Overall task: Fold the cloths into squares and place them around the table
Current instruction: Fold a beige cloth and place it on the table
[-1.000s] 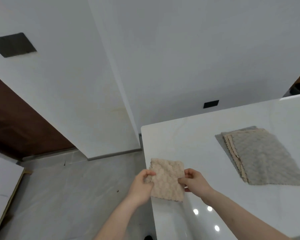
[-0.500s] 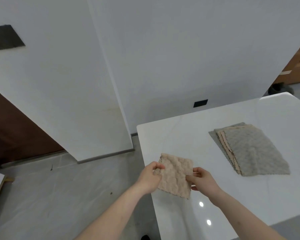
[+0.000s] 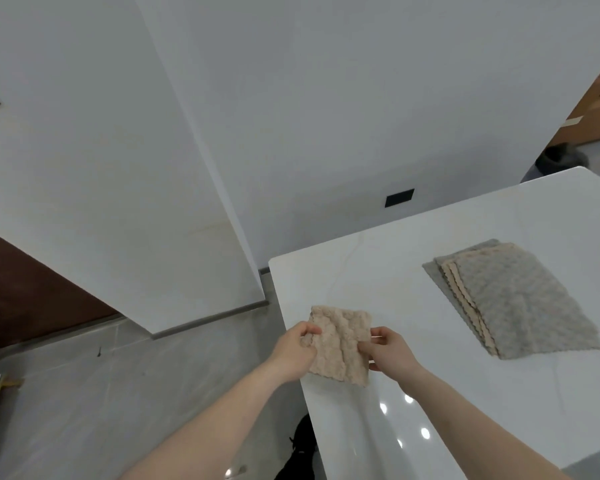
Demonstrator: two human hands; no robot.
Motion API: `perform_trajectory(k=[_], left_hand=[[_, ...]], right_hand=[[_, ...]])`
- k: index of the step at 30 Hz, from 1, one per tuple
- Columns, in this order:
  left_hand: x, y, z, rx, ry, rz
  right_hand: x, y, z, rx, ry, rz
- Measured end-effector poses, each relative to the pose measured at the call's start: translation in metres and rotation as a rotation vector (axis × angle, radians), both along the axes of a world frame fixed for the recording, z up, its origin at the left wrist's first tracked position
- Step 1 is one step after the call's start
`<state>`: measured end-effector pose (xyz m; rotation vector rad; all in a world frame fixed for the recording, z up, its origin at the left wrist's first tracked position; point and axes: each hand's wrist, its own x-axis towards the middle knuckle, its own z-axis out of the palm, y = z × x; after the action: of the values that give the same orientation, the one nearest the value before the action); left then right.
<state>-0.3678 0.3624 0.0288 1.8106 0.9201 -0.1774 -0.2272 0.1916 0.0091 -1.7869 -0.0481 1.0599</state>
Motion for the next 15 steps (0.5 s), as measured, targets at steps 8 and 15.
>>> perform_trajectory(k=[8, 15], left_hand=[[0.083, 0.080, -0.038, -0.003, 0.066, -0.138], [0.145, 0.130, -0.070, 0.009, 0.065, -0.249]], right_hand=[[0.048, 0.073, -0.031, -0.112, 0.011, -0.138], [0.096, 0.121, -0.063, -0.149, -0.060, -0.209]])
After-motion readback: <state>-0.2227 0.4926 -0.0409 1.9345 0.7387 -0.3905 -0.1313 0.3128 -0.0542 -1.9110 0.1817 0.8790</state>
